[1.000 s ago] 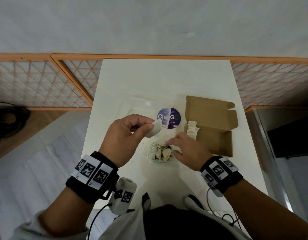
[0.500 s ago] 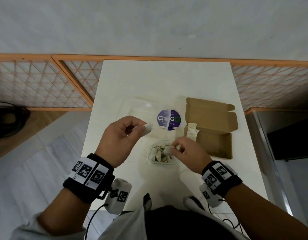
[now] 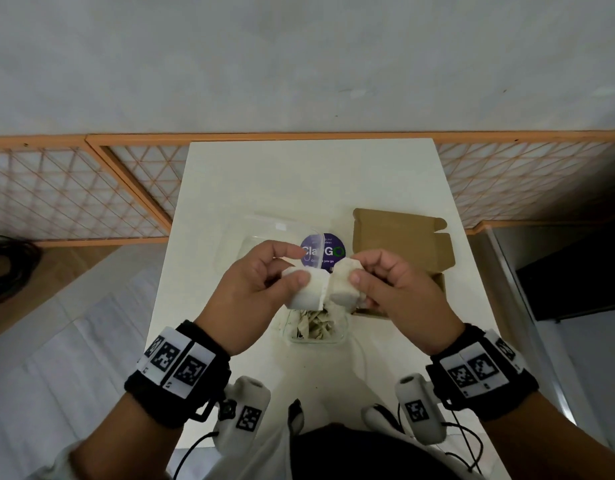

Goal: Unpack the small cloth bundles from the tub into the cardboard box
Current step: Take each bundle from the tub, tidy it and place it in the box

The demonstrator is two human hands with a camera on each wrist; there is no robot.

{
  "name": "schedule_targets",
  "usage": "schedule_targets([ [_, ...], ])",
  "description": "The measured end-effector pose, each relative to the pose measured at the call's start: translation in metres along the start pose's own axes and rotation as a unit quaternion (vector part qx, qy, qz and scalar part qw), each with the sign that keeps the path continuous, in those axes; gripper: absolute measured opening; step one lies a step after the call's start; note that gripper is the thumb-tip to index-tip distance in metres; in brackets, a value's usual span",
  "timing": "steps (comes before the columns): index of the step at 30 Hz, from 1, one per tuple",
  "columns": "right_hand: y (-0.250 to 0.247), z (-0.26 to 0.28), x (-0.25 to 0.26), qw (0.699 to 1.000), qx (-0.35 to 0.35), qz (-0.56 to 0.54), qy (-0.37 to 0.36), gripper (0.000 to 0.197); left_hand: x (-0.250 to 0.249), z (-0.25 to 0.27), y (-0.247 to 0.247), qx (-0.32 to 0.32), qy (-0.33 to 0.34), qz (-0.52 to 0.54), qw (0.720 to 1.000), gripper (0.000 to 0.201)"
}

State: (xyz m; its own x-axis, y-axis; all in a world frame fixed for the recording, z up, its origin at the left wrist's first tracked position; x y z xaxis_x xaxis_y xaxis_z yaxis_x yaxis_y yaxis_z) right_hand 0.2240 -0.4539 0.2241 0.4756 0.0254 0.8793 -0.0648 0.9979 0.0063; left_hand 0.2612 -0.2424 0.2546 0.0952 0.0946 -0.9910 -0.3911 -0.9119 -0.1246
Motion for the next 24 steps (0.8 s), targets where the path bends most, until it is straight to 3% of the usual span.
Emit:
schedule_targets([
  [6, 0.002, 0.016, 0.026, 0.998, -0.014, -0.007, -0.055, 0.021, -0.02, -0.005, 0.025, 0.036, 0.006, 0.074, 0.997, 0.023],
  [10, 0.009, 0.025, 0.037, 0.996, -0.01, -0.013, -0.089, 0.022, -0.023, -0.009, 0.033, 0.057, 0.024, 0.056, 0.997, 0.029],
  [15, 0.006, 0.028, 0.035, 0.995, -0.03, 0.019, -0.097, 0.011, -0.023, -0.01, 0.028, 0.037, 0.062, 0.0, 0.997, 0.008],
  [24, -0.007, 0.03, 0.039, 0.992, -0.072, 0.029, -0.103, 0.008, -0.02, -0.005, 0.006, -0.043, 0.078, -0.034, 0.995, 0.014],
])
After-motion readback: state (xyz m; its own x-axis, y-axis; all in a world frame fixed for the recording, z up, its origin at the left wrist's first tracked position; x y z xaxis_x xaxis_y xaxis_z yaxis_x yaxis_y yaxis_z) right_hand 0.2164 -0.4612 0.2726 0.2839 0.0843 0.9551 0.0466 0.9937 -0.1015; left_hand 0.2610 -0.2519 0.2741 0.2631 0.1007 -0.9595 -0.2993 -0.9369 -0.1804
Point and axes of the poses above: each hand's wrist, its own z-axis away from the middle knuckle, its own y-axis out of the palm, x = y × z, the point moved 7 cm from there along -z, towards the middle knuckle, and after that the axes turned 14 degrees about y, right-handed, at the moved point
